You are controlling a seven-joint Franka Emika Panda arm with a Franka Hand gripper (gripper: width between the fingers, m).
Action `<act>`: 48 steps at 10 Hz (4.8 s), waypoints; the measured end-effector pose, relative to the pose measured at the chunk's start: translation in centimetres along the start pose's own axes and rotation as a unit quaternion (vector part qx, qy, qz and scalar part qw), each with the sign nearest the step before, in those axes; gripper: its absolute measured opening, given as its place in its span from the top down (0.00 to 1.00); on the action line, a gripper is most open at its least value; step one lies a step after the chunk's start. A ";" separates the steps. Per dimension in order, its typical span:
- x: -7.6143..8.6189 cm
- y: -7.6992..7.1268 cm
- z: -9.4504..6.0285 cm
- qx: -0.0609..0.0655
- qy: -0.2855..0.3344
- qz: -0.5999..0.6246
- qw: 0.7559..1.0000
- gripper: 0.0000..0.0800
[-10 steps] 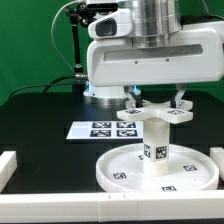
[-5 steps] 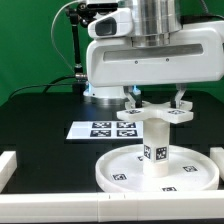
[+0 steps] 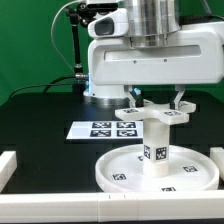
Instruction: Assemble round table
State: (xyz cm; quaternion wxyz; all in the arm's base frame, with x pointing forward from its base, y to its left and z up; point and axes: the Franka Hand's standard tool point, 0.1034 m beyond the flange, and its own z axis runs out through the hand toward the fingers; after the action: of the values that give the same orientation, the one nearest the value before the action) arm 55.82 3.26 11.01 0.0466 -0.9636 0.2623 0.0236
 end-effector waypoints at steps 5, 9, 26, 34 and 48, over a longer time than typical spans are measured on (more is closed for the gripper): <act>-0.4 -0.5 0.1 0.004 -0.003 0.257 0.966 0.45; -0.3 -0.6 0.2 0.010 0.000 0.419 0.908 0.45; 0.7 -1.9 -2.4 0.067 -0.003 0.644 0.762 0.20; 0.5 -2.8 -2.4 0.054 -0.006 0.411 0.910 0.19; 0.8 -2.3 -2.4 0.021 0.030 -0.219 0.975 0.19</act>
Offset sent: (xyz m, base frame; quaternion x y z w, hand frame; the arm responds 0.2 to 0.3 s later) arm -0.0076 0.0003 -0.0001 -0.0035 -0.0015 0.2972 0.9548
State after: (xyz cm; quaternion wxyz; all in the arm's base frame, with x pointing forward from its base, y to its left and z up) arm 57.75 4.60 13.51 0.0633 -0.9967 0.0466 -0.0216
